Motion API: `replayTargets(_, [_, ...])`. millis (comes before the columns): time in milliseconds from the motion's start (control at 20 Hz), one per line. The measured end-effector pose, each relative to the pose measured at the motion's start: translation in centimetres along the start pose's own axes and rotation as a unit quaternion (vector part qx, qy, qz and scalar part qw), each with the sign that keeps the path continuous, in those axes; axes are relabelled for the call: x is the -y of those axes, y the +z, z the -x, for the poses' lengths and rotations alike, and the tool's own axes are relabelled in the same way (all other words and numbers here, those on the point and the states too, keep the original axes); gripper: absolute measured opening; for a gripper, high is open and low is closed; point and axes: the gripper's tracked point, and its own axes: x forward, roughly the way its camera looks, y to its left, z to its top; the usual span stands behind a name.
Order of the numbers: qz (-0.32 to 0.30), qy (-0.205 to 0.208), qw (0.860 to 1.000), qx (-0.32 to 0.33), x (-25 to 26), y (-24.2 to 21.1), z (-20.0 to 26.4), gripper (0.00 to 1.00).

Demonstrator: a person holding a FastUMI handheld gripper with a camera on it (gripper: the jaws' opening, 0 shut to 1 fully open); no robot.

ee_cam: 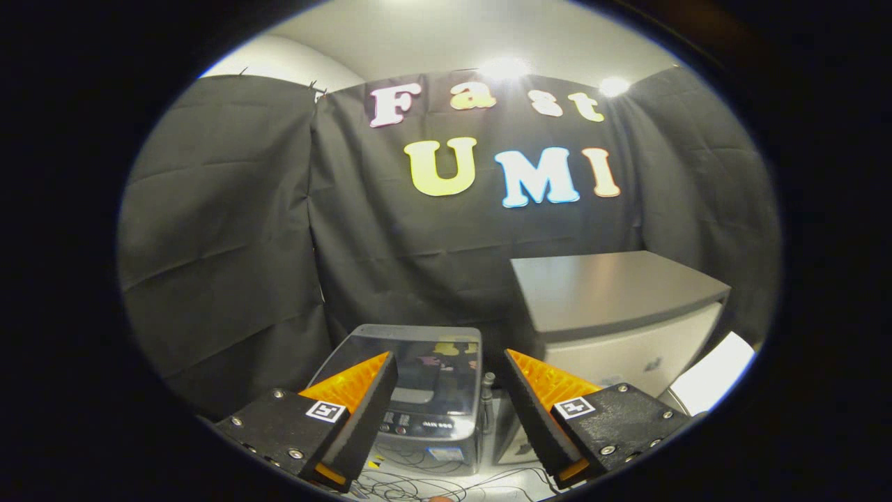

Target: Put the clothes into the washing machine and then close the washing machine lid.

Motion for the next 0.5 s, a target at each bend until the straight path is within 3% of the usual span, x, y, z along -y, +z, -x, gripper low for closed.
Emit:
replayTargets(300, [0.008, 0.001, 0.999, -0.039, 5.2, -3.1, 12.1, 0.93])
replayTargets(500, [0.036, -0.003, 0.999, -0.023, 6.3, -2.3, 17.5, 0.93])
